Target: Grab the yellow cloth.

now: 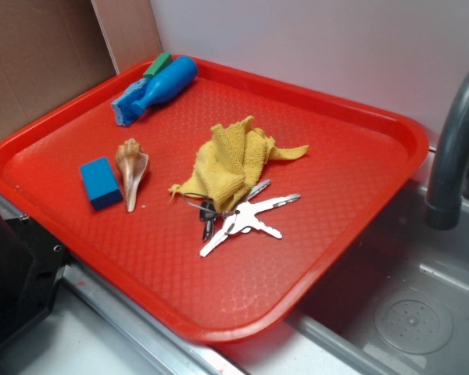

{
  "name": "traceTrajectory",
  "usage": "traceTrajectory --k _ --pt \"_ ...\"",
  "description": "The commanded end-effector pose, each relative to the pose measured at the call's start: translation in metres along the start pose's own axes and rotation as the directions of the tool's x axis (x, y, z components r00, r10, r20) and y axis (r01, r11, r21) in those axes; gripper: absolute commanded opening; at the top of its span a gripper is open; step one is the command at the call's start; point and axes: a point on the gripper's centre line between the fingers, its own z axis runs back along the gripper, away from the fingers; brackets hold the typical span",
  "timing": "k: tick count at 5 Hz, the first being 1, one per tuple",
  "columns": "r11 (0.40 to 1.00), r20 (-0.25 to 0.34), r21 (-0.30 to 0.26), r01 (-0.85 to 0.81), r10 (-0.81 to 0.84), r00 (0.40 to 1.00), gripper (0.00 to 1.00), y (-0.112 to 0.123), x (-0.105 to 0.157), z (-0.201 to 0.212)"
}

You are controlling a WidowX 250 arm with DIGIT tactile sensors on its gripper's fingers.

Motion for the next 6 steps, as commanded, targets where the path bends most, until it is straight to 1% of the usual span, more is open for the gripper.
traceTrajectory --k 1,2,3,4,5,6 --pt "1.0 0.0 0.0 0.0 0.0 1.0 1.0 0.0 0.0 0.0" --pt "0.999 -0.011 -0.015 -0.043 0.043 0.999 1.0 -0.004 0.045 -0.051" --pt "0.963 0.04 -0.046 -0.266 0.268 0.963 1.0 -0.012 0.083 -0.084" --pt "0.953 0.039 -0.064 -0.298 0.3 0.953 1.0 -0.023 0.095 -0.112" --pt "0.943 0.034 -0.028 -0.331 0.332 0.943 1.0 -0.032 0.112 -0.165" --pt "0.951 -0.018 0.031 -0.307 0.308 0.951 1.0 -0.031 0.127 -0.211"
